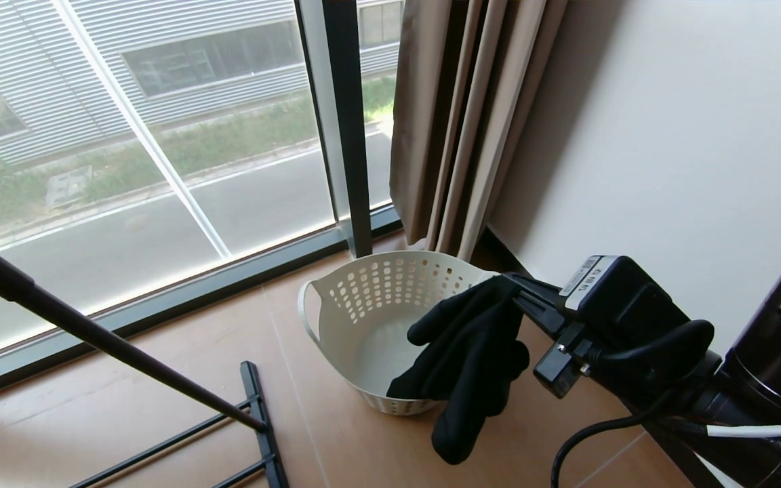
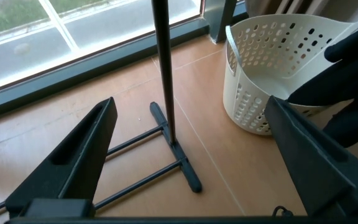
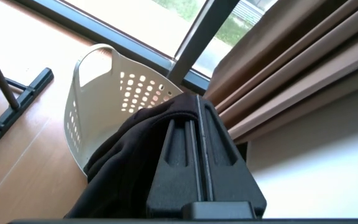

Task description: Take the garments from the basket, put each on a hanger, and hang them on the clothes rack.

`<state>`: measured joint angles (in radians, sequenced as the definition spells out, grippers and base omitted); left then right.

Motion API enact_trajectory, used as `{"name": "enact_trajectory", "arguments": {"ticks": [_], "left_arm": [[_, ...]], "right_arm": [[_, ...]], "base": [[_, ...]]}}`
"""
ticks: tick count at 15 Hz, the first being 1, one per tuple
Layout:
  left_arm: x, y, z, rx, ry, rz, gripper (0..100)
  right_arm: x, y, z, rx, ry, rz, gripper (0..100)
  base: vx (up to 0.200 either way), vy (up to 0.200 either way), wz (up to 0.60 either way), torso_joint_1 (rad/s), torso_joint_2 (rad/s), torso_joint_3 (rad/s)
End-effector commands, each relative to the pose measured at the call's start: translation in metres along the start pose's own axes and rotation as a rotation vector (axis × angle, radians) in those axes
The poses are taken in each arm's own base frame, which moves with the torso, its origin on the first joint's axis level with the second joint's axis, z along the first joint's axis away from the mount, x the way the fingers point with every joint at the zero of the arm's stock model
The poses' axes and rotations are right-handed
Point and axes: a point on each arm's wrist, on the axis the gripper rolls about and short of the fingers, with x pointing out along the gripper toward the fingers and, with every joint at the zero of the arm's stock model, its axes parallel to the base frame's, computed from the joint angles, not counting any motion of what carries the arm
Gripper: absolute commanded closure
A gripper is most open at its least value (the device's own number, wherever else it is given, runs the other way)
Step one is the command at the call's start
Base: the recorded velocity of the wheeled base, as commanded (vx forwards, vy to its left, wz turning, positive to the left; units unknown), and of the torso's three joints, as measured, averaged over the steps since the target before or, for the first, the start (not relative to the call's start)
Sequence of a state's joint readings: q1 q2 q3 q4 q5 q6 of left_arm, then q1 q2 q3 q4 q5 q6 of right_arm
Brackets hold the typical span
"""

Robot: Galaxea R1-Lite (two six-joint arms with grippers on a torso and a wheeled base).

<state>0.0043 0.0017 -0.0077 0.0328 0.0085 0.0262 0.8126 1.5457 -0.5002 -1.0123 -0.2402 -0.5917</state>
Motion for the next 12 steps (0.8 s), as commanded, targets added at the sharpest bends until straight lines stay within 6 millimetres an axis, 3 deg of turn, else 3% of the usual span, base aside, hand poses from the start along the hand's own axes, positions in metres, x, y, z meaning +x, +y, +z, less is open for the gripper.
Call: {"name": "enact_trajectory", "arguments": {"ticks": [1, 12], "left_arm": [[0.0000, 0.0000, 0.0001, 0.000, -0.001, 0.001, 0], [-0.0001, 0.0000, 0.0005, 0.000, -0.002, 0.001, 0]], "right_arm": [[0.0009, -0.0003, -0.0011, -0.001, 0.004, -0.002, 100], [-0.0005, 0.0001, -0.0021, -0.001, 0.004, 0.003, 100]], "base": [[0.000, 0.000, 0.00, 0.012, -0.22, -0.012], [0.000, 0.000, 0.00, 0.074, -0.44, -0.160]]}}
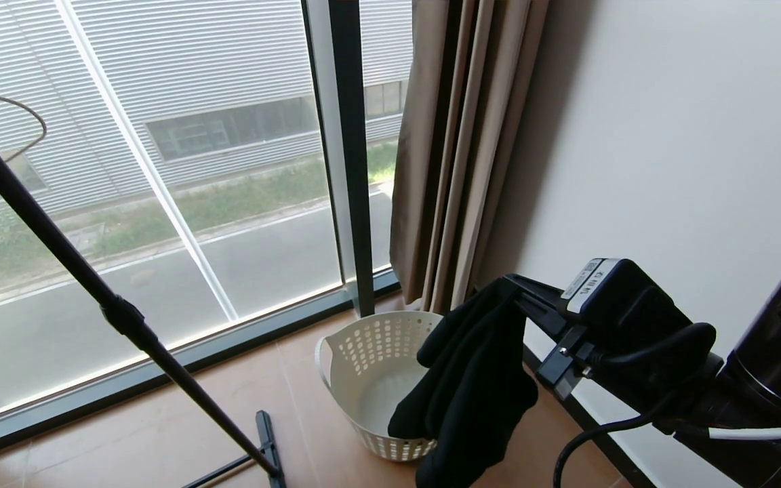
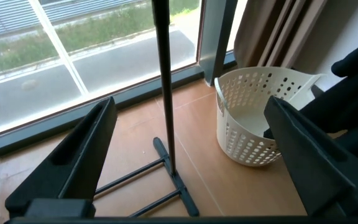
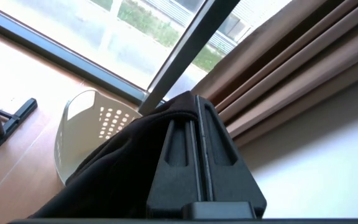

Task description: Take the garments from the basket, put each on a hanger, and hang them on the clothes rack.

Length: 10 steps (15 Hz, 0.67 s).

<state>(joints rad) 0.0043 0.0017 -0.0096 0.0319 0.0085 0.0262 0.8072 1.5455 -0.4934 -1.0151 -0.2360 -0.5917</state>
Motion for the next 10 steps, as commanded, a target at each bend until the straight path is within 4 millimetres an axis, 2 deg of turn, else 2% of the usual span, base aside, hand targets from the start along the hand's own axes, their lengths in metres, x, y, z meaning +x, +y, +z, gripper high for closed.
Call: {"name": "enact_trajectory", "arguments": {"ticks": [1, 10], "left_arm": [[0.0000, 0.0000, -0.0001, 0.000, 0.001, 0.001, 0], [0.0000, 0.0000, -0.0001, -0.002, 0.001, 0.001, 0]], "right_arm": [[0.0000, 0.0001, -0.0004, -0.001, 0.001, 0.000, 100], [-0.0009, 0.0003, -0.0003, -0.001, 0.001, 0.001, 100]], "base": [[0.000, 0.000, 0.00, 0.139, -0.49, -0.154], [0.000, 0.000, 0.00, 0.180, -0.53, -0.153]]}}
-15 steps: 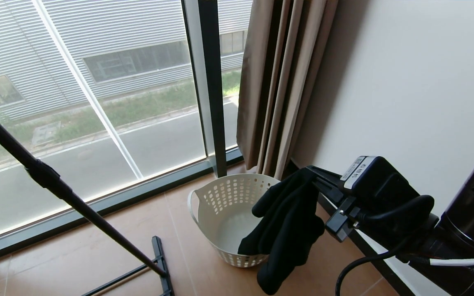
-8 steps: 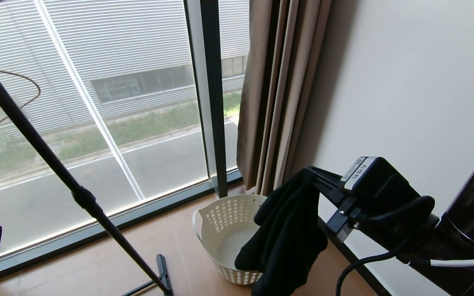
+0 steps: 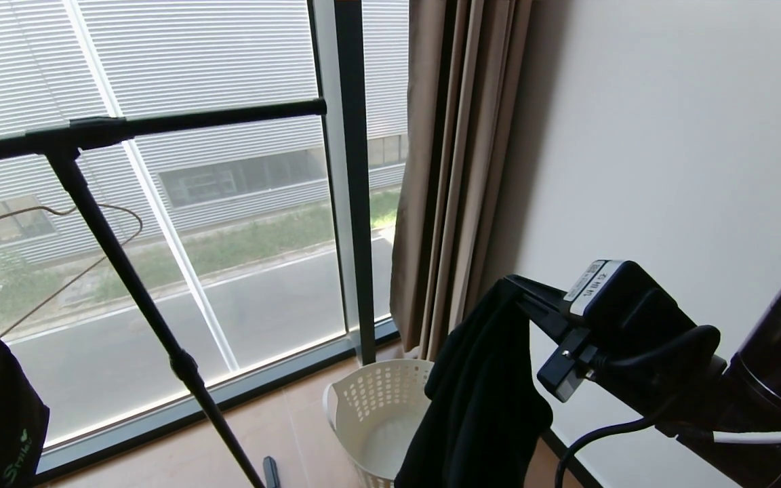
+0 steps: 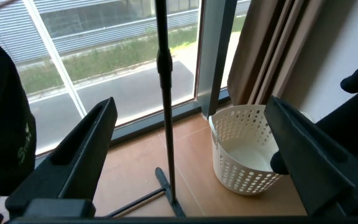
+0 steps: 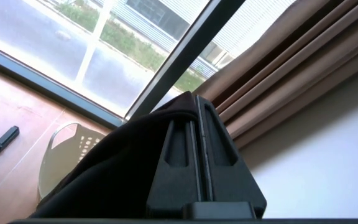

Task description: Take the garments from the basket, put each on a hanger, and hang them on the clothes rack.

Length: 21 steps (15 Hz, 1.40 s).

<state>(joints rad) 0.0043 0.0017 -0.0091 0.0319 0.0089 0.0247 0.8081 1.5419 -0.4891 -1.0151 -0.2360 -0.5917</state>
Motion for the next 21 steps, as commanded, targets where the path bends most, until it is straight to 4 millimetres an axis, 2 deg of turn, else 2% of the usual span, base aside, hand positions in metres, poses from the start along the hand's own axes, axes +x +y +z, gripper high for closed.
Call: {"name": "enact_trajectory", "arguments": {"ticks": [1, 5, 9, 21], "left_arm": [[0.0000, 0.0000, 0.0000, 0.000, 0.000, 0.001, 0], [0.0000, 0.0000, 0.0000, 0.000, 0.000, 0.001, 0], [0.0000, 0.0000, 0.0001, 0.000, -0.001, 0.001, 0], [0.0001, 0.0000, -0.0003, 0.003, 0.000, 0.002, 0]], "right_arm": [[0.0005, 0.0005, -0.0004, -0.001, 0.002, 0.001, 100], [0.0001, 0.0004, -0.0005, -0.001, 0.002, 0.001, 100], [-0.0003, 0.0007, -0.0010, 0.000, 0.002, 0.003, 100], [-0.0016, 0.0015, -0.0018, -0.002, -0.018, 0.038, 100]], "base": [[0.000, 0.000, 0.00, 0.212, -0.57, -0.227], [0.000, 0.000, 0.00, 0.235, -0.59, -0.306], [0.000, 0.000, 0.00, 0.180, -0.43, -0.090], [0.000, 0.000, 0.00, 0.008, -0.02, 0.021]]}}
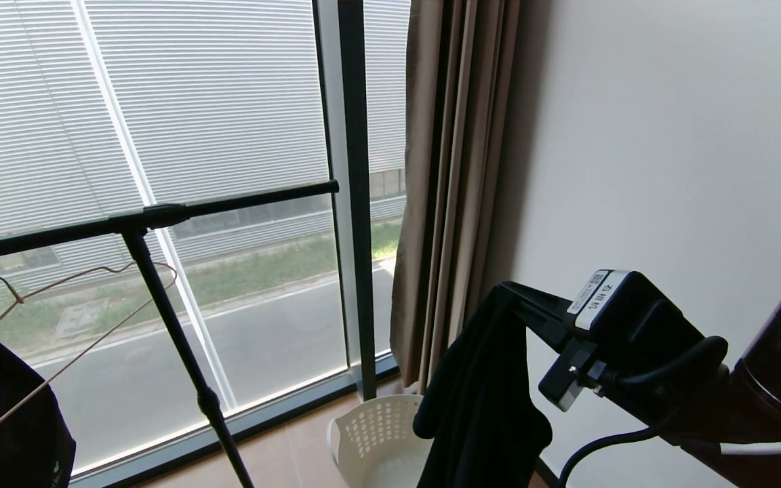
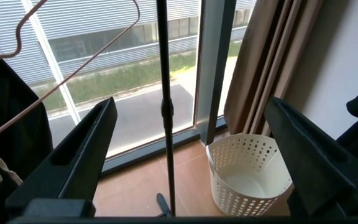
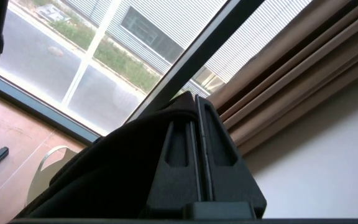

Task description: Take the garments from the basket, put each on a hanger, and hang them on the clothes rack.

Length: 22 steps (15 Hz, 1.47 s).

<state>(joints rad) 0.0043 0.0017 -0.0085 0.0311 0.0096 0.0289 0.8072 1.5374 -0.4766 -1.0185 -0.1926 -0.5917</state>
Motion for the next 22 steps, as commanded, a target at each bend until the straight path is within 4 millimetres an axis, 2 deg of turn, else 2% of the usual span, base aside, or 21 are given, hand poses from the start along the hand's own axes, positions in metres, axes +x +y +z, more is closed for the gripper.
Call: {"name": "enact_trajectory", "arguments": {"ticks": [1, 12, 16, 22], "left_arm": [[0.0001, 0.0000, -0.0002, 0.003, 0.000, 0.000, 0], [0.0001, 0.0000, -0.0002, -0.001, 0.000, 0.000, 0], [0.0001, 0.0000, -0.0004, -0.001, 0.002, 0.000, 0], [0.0001, 0.0000, -0.0002, -0.001, 0.000, 0.000, 0]], "right_arm": [[0.0006, 0.0003, -0.0004, -0.001, 0.002, 0.002, 100], [-0.0012, -0.0005, 0.0003, 0.002, -0.003, 0.000, 100], [-0.0012, -0.0005, 0.0003, 0.002, -0.003, 0.000, 100], [-0.0016, -0.0006, 0.0002, 0.002, -0.003, 0.000, 100]], "base": [[0.000, 0.000, 0.00, 0.000, 0.00, 0.000], [0.000, 0.000, 0.60, 0.003, 0.00, 0.006], [-0.150, 0.000, 0.00, 0.001, 0.00, 0.002], [0.000, 0.200, 0.00, -0.004, 0.00, 0.004]]}}
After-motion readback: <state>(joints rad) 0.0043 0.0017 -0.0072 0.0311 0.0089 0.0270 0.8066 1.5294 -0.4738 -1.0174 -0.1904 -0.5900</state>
